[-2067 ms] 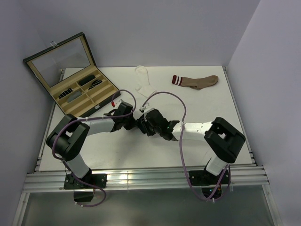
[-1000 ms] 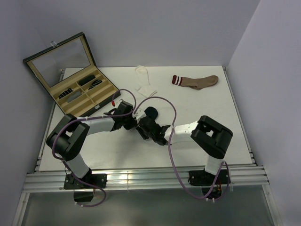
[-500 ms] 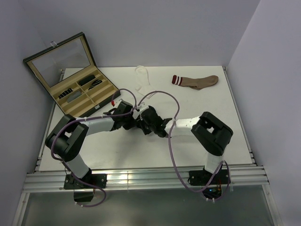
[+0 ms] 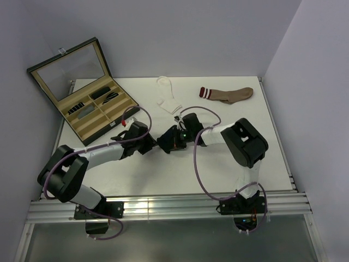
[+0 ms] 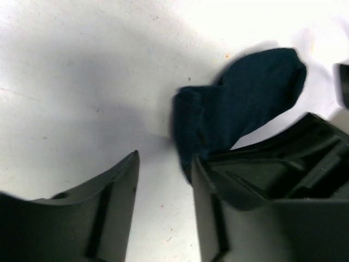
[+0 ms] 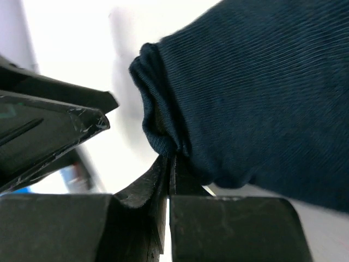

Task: Roll the socks
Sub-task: Roll the sock at the center of the board.

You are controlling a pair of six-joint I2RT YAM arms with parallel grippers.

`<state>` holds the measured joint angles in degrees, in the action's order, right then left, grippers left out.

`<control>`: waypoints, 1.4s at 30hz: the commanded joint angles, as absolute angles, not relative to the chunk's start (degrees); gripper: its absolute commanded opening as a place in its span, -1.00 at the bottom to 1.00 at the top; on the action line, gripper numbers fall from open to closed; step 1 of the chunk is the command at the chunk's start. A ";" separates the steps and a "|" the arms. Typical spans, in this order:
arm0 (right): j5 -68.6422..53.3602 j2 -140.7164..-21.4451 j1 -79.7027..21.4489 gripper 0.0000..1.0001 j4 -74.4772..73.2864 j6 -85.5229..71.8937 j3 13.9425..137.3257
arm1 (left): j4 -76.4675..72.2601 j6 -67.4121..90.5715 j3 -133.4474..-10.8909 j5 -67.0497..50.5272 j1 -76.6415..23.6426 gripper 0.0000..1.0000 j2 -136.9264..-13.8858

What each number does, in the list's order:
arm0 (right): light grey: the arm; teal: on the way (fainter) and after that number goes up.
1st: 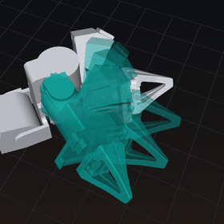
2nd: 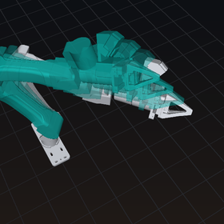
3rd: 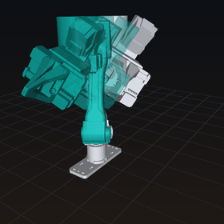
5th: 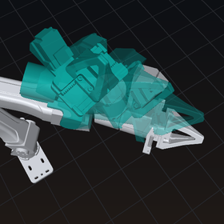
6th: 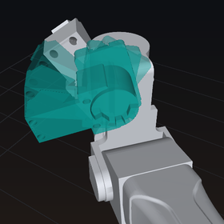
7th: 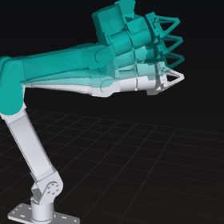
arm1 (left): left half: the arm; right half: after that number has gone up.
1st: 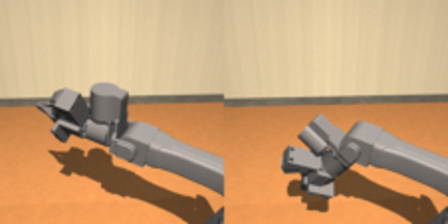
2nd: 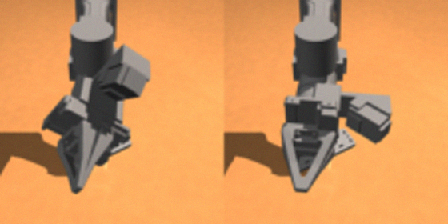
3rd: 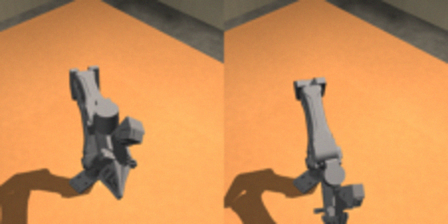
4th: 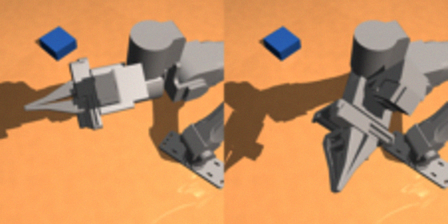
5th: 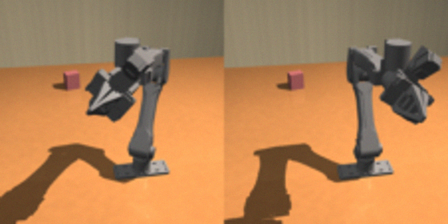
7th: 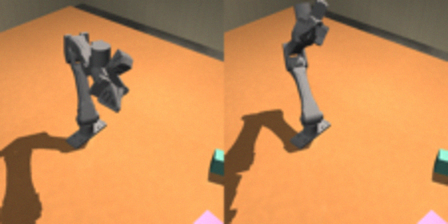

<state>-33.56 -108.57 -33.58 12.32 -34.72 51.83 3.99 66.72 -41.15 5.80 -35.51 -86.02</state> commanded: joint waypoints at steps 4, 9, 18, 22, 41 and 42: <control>-48.77 -112.41 -31.47 -1.00 23.19 -50.09 49.93 | -1.32 68.55 -39.11 6.24 -35.77 0.12 -84.02; -50.45 -114.08 -30.06 -1.00 29.08 -56.41 48.17 | -0.97 69.78 -39.64 5.45 -35.68 0.19 -86.57; -51.33 -116.89 -28.83 -1.00 38.58 -63.80 44.74 | -1.32 71.28 -39.90 3.87 -35.68 0.11 -90.17; -51.33 -117.42 -28.83 -1.00 38.24 -63.63 45.00 | -1.23 71.54 -40.52 4.13 -35.68 0.08 -91.40; -39.21 -106.45 -31.10 -0.42 16.01 -44.06 47.55 | 8.25 71.37 -45.61 9.31 -36.12 -0.91 -94.57; -37.89 -105.30 -31.55 -0.37 14.69 -42.47 47.64 | 8.70 71.19 -45.96 9.40 -36.30 -0.95 -94.48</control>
